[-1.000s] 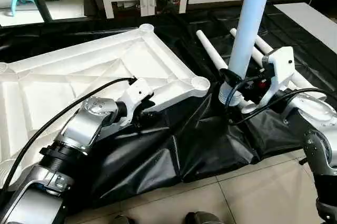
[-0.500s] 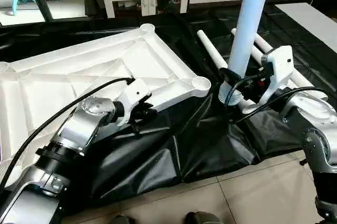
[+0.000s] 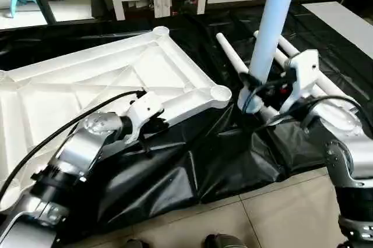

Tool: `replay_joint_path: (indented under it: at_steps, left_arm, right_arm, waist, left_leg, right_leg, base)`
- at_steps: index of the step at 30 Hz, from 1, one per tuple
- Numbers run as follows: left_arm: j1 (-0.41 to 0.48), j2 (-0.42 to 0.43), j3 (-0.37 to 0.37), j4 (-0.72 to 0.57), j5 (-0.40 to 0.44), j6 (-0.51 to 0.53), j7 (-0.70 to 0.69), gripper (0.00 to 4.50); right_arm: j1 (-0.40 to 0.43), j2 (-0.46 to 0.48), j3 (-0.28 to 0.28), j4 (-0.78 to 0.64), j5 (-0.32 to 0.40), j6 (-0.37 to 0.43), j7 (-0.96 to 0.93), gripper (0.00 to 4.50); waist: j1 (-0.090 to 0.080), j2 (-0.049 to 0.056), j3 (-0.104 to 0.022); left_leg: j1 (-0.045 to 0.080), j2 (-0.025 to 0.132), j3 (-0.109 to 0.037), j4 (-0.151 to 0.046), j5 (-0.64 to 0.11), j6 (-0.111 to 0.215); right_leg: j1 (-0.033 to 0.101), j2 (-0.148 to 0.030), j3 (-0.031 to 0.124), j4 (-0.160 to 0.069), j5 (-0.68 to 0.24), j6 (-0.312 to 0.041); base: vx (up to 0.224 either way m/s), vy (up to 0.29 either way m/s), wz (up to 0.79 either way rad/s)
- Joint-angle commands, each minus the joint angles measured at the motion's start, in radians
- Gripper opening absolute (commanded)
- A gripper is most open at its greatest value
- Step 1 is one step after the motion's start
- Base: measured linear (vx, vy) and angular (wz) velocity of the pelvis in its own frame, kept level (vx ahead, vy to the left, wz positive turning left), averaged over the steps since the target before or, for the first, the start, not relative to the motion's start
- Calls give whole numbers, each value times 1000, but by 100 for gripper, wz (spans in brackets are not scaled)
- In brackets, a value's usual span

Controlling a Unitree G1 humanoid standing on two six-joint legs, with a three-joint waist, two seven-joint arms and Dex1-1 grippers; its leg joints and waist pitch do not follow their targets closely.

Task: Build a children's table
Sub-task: Insert table leg to table base

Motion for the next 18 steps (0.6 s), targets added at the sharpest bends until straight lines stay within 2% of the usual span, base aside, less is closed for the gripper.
replay_joint_path:
  at_steps: [1, 2, 3, 4, 6, 9, 11, 12, 14, 15, 16, 17, 18]
  left_arm:
    - [62, 64, 12, -9, 14, -40, -42, 3]
    - [79, 87, 23, -18, 12, -58, -59, 3]
    - [79, 87, 23, -18, 12, -58, -59, 3]
    - [101, 106, 35, -30, 3, -90, -80, 3]
    - [172, 175, 66, -67, -24, -110, -138, 3]
    - [226, 230, 91, -76, -33, -140, -165, 3]
    - [240, 243, 98, -76, -34, -143, -167, 3]
    - [270, 266, 114, -86, -42, -151, -176, 3]
    - [289, 278, 126, -91, -50, -163, -186, 3]
    - [308, 289, 138, -101, -60, -172, -199, 3]
    - [320, 296, 145, -107, -67, -176, -207, 3]
    - [334, 296, 162, -120, -81, -197, -212, 3]
    - [334, 296, 162, -120, -81, -197, -212, 3]
  right_arm:
    - [-12, 1, -13, 9, -2, -16, 4, 185]
    - [-12, 1, -12, 10, -1, -15, 8, 185]
    - [-12, 1, -12, 10, -1, -15, 8, 185]
    - [-9, 1, -11, 12, -2, -18, 13, 185]
    - [2, 3, -5, 17, -3, -22, 24, 185]
    - [8, 6, 2, 23, 5, -24, 37, 185]
    - [9, 8, 3, 24, 9, -23, 41, 185]
    - [21, 17, 8, 28, 34, -15, 66, 185]
    - [31, 21, 13, 31, 40, -14, 77, 185]
    - [41, 25, 20, 36, 40, -22, 87, 185]
    - [48, 26, 24, 38, 38, -27, 93, 185]
    - [52, 36, 27, 44, 37, -33, 94, 185]
    - [52, 36, 27, 44, 37, -33, 94, 185]
  waist:
    - [2, -4, -68]
    - [0, -8, -68]
    - [0, -7, -68]
    - [-3, -10, -67]
    - [-3, -7, -65]
    - [-10, -12, -62]
    - [-12, -9, -60]
    - [-13, -17, -60]
    - [-15, -13, -57]
    - [-17, -15, -58]
    - [-20, -20, -59]
    - [-20, -26, -59]
    - [-21, -25, -60]
  left_leg:
    - [18, 12, 3, -69, -79, 47]
    - [19, 12, 4, -69, -79, 48]
    - [18, 12, 3, -69, -81, 48]
    - [21, 12, 5, -70, -86, 48]
    - [19, 14, 4, -72, -81, 48]
    - [24, 15, 6, -74, -102, 46]
    - [27, 16, 7, -76, -130, 38]
    - [27, 16, 8, -76, -144, 35]
    - [27, 18, 6, -81, -166, 23]
    - [30, 17, 7, -80, -168, 21]
    - [24, 15, 7, -79, -157, 21]
    - [24, 14, 8, -79, -150, 24]
    - [23, 13, 8, -77, -143, 26]
  right_leg:
    - [55, -44, 28, -54, -31, -257]
    - [54, -43, 28, -55, -31, -255]
    - [54, -44, 28, -54, -34, -253]
    - [51, -41, 28, -56, -43, -249]
    - [50, -43, 28, -52, -44, -246]
    - [43, -40, 27, -54, -58, -241]
    - [39, -41, 29, -58, -95, -235]
    - [39, -41, 30, -59, -117, -231]
    - [37, -42, 30, -62, -153, -218]
    - [35, -41, 30, -62, -153, -218]
    - [40, -41, 32, -59, -140, -216]
    - [40, -41, 34, -60, -132, -214]
    - [41, -41, 35, -57, -123, -216]
  base:
    - [0, 0, 0]
    - [0, 0, 0]
    - [0, 0, 0]
    - [0, 0, 0]
    - [0, 0, 0]
    - [0, 0, 0]
    - [0, 0, 0]
    - [0, 0, 0]
    - [0, 0, 0]
    - [0, 0, 0]
    - [0, 0, 0]
    - [0, 0, 0]
    - [0, 0, 0]
